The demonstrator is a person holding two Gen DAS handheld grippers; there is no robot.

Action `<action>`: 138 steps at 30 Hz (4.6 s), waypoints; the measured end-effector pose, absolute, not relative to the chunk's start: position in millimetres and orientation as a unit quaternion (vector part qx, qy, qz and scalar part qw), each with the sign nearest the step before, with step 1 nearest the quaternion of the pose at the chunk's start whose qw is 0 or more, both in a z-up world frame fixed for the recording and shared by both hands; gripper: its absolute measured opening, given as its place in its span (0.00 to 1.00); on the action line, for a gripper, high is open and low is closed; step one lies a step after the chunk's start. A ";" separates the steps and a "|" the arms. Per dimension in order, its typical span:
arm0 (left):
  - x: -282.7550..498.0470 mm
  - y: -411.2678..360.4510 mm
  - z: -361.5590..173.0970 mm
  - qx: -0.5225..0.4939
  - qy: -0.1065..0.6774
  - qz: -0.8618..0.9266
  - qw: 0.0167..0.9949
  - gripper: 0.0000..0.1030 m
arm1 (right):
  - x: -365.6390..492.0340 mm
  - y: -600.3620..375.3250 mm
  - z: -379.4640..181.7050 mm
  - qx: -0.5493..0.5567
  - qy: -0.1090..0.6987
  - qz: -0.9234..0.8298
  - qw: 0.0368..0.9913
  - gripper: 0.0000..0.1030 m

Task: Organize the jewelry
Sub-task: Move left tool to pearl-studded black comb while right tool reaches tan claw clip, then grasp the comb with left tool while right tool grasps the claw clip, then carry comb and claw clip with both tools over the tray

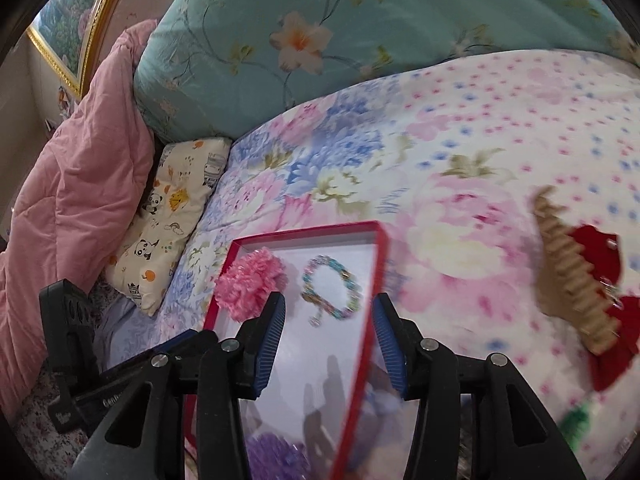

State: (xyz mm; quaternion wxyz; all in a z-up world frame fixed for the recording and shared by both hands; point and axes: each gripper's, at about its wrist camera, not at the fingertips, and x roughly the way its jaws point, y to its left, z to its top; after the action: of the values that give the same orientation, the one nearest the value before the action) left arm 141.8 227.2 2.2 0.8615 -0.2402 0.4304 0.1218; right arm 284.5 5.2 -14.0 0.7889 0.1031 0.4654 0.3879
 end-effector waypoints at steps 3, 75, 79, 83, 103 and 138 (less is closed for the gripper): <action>138.9 216.0 4.2 -0.244 0.432 0.113 0.861 0.67 | 280.6 -20.8 -12.9 0.111 0.466 0.374 0.794 0.47; 196.5 22.1 -76.6 -0.282 0.522 -0.073 0.802 0.30 | 337.5 -111.0 -38.4 0.051 0.465 0.354 0.810 0.27; 188.7 21.3 -65.2 -0.284 0.508 -0.090 0.808 0.14 | 324.0 -132.1 -21.0 0.078 0.451 0.353 0.816 0.27; 177.6 21.0 -52.9 -0.277 0.500 -0.098 0.815 0.08 | 309.2 -146.8 -6.2 0.095 0.438 0.353 0.821 0.27; 118.8 97.3 -8.2 -0.310 0.437 -0.046 0.843 0.08 | 250.5 -131.0 -9.8 0.103 0.454 0.379 0.800 0.27; 99.4 252.8 -20.1 -0.380 0.380 0.048 0.842 0.08 | 241.6 41.5 -24.7 0.045 0.470 0.450 0.758 0.27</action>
State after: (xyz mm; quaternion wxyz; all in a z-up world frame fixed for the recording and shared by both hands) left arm 99.4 252.8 -20.1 0.8421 -0.3799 0.3798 0.0477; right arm 241.6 41.5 -24.6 0.7582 0.0447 0.4697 0.4501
